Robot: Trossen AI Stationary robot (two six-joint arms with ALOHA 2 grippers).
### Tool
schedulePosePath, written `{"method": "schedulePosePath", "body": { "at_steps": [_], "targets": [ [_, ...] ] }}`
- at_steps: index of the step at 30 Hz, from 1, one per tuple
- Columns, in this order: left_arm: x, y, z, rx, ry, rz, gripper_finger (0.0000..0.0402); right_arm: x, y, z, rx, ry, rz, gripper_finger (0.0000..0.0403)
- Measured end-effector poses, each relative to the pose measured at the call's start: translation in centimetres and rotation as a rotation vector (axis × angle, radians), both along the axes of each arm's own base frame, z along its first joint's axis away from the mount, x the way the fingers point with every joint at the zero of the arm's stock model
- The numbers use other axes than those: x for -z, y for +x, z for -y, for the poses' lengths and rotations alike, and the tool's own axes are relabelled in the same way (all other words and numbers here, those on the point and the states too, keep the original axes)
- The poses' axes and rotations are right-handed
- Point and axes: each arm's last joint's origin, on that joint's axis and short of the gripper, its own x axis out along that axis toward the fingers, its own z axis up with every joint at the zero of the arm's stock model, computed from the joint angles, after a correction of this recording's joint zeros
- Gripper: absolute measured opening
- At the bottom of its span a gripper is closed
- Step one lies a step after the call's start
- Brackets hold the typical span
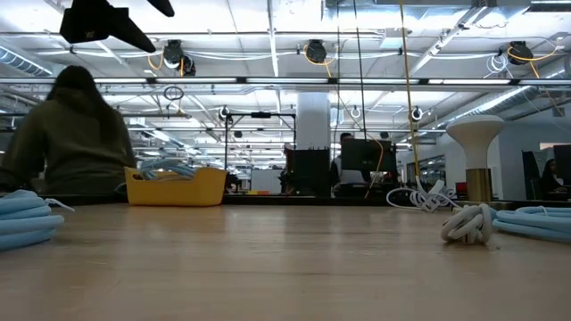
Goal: Pick & Place USB Port
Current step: Put the black charger cable into the gray bin, then put the right blue hdmi cable into the yellow bin
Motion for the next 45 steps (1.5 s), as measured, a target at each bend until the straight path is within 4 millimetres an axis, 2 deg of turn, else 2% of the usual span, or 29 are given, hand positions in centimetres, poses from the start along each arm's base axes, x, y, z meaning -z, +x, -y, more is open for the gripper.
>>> {"method": "schedulePosePath", "body": {
  "at_steps": [5,11,16,20,26,31,34,37,41,45],
  "targets": [
    [0.0,0.0,0.0,-0.001,-0.002,0.001,0.0243,0.0,0.2,0.2,0.023,-0.005,-0.009,0.0071],
    [0.0,0.0,0.0,-0.001,-0.002,0.0,0.0243,0.1,0.5,0.4,0.078,-0.014,-0.02,0.0147],
    [0.0,0.0,0.0,-0.004,0.001,0.002,0.0243,0.1,0.8,1.4,0.162,-0.081,-0.042,0.0192],
    [0.0,0.0,-0.1,-0.017,0.016,0.008,0.0243,0.1,1.8,2.9,0.271,-0.167,-0.004,0.0204],
    [0.0,0.0,-0.1,-0.01,0.023,0.009,0.0243,-0.8,4.0,6.8,0.507,-0.287,0.012,0.0204],
    [-0.1,0.0,-0.1,-0.011,0.021,0.013,0.0243,-0.9,6.2,9.9,0.541,-0.362,0.032,0.0206],
    [-0.1,0.0,0.0,-0.009,0.02,0.013,0.0243,0.1,7.2,11.4,0.507,-0.369,0.021,0.0206],
    [-0.1,-0.1,0.2,-0.005,0.011,0.015,0.0243,1.7,7.5,12.7,0.484,-0.375,-0.042,0.0207],
    [-0.1,-0.3,0.7,0.01,0.003,0.017,0.0243,4.6,6.9,14.2,0.477,-0.365,-0.141,0.0216],
    [-0.1,-0.5,1.2,0.024,-0.007,0.019,0.0243,6.7,5.5,15.1,0.441,-0.388,-0.244,0.0231]
  ]
}}
